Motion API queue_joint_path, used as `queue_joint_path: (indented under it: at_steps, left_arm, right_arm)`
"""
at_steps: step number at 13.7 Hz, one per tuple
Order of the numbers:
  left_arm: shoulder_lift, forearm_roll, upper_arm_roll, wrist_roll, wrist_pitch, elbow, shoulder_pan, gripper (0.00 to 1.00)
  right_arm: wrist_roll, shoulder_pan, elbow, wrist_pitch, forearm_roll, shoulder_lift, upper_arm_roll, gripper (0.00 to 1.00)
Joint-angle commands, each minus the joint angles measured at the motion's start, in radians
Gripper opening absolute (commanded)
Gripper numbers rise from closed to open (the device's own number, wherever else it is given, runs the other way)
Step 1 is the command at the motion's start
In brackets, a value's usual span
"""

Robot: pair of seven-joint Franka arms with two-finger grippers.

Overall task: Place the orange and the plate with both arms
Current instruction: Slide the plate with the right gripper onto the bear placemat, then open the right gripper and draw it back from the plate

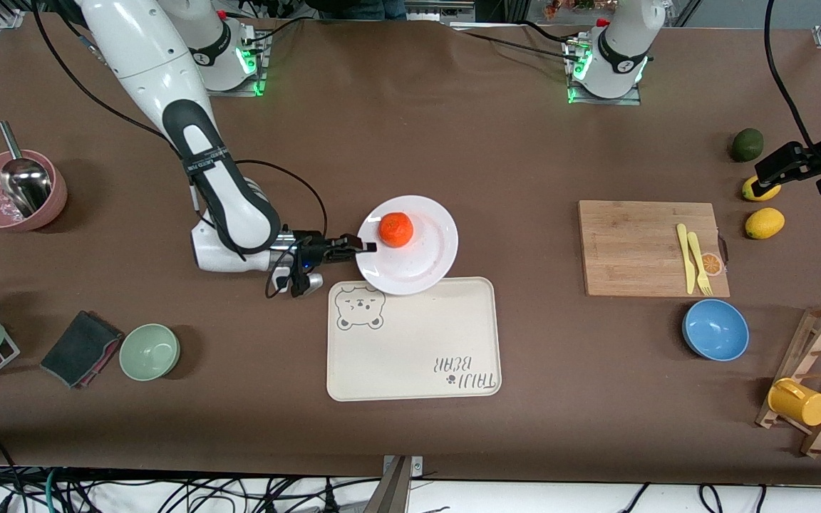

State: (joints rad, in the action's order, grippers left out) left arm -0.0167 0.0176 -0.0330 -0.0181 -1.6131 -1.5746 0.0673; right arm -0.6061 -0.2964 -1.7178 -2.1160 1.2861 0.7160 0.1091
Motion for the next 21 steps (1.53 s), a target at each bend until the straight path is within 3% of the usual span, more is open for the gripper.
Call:
queue_joint_path:
  at_steps: [1, 5, 7, 13, 14, 15, 18, 21]
  left_arm:
    - [0.017, -0.028, 0.004, 0.024, -0.008, -0.005, -0.003, 1.00]
    - [0.012, -0.027, 0.005, 0.024, -0.019, 0.014, -0.003, 1.00]
    - [0.014, -0.025, 0.005, 0.023, -0.033, 0.016, -0.001, 1.00]
    - [0.014, -0.027, 0.004, 0.023, -0.033, 0.014, -0.001, 1.00]
    - [0.014, -0.027, 0.004, 0.023, -0.033, 0.014, -0.001, 1.00]
    - [0.014, -0.027, 0.004, 0.023, -0.033, 0.014, -0.001, 1.00]
    - [0.014, -0.027, 0.004, 0.023, -0.033, 0.014, -0.001, 1.00]
    - [0.014, -0.027, 0.004, 0.021, -0.033, 0.014, 0.000, 1.00]
  right_arm:
    - [0.141, -0.007, 0.186, 0.001, -0.054, 0.118, 0.004, 0.00]
    - [0.233, -0.062, 0.395, -0.230, -0.056, 0.259, 0.008, 0.00]
    - [0.334, -0.098, 0.512, -0.252, -0.076, 0.327, 0.004, 0.00]
    - [0.408, -0.124, 0.557, -0.321, -0.221, 0.382, 0.003, 0.00]
    - [0.408, -0.125, 0.555, -0.326, -0.266, 0.379, 0.003, 0.24]
    - [0.404, -0.125, 0.554, -0.326, -0.328, 0.366, 0.001, 0.99]
    - [0.407, -0.119, 0.550, -0.315, -0.665, 0.306, -0.017, 1.00]
    - [0.407, -0.119, 0.488, -0.302, -0.800, 0.229, -0.038, 1.00]
